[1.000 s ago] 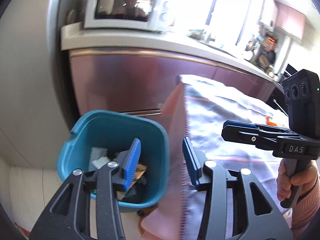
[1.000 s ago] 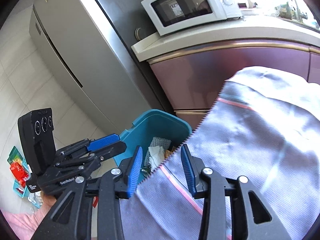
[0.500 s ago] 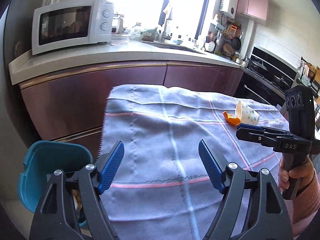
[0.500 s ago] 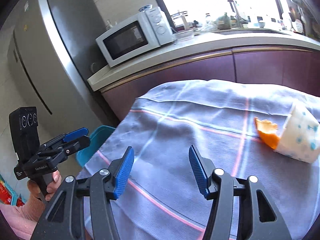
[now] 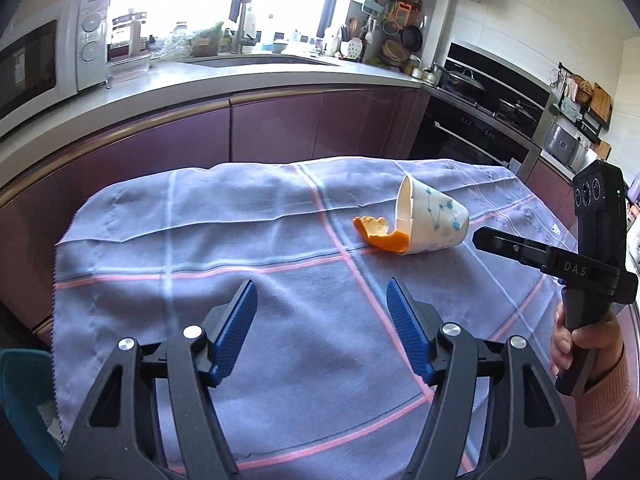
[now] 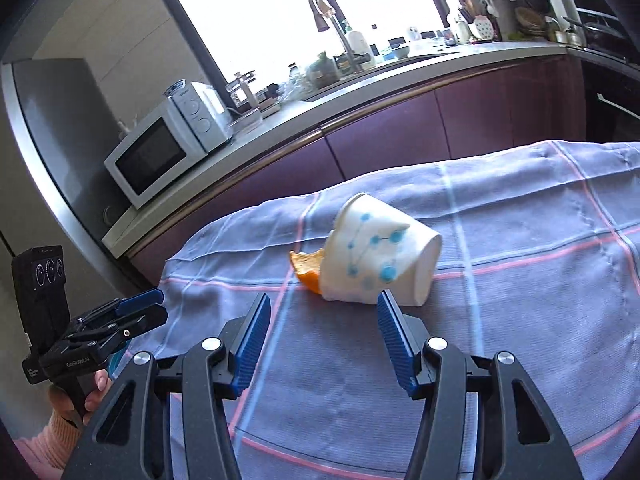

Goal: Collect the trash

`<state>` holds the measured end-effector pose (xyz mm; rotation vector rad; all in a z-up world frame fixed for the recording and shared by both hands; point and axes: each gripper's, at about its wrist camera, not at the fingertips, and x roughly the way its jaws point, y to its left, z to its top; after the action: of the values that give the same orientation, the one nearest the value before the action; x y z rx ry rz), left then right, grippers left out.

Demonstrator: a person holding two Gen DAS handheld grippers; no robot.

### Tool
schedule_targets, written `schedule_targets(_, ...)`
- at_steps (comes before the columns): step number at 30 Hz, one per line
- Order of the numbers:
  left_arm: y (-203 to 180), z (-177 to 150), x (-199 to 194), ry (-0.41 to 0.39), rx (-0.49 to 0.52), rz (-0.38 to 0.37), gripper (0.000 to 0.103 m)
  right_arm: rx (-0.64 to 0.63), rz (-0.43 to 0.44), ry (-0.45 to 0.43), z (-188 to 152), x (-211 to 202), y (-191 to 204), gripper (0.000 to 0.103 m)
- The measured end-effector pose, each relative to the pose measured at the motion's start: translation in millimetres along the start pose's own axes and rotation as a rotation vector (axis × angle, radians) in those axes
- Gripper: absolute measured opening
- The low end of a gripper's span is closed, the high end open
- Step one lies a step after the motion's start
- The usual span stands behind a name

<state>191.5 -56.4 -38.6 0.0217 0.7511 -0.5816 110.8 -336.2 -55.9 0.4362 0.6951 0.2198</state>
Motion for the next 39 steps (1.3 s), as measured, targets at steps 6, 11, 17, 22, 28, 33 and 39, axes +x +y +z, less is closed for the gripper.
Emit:
schedule_targets(6,-17,23,48,0.064,-0.002,-0.032,0.058,0.069,0.005,-0.004,11,13,-25,0.046)
schedule_targets(11,-19,32,80,0.116,-0.035,-0.05,0.053,0.112,0.042,0.01,16,22,-35,0.038)
schedule_targets(17,-23,41,104,0.147,-0.052,-0.068,0.052,0.125,0.062,0.01,16,24,-36,0.034)
schedule_targets(22,-29,44,119,0.169,-0.049,-0.062,0.052,0.147,0.074,0.017,17,27,-43,0.027)
schedule_targets(28,-28,46,136,0.205,-0.082,-0.101,0.046,0.168,0.091,0.024,16,30,-49,0.019)
schedule_targets(33,-28,46,140,0.205,-0.107,-0.133,0.031,0.166,0.102,0.016,15,29,-51,0.016)
schedule_targets(39,-28,44,131,0.188,-0.109,-0.14,0.008,0.169,0.128,-0.002,14,21,-53,0.01)
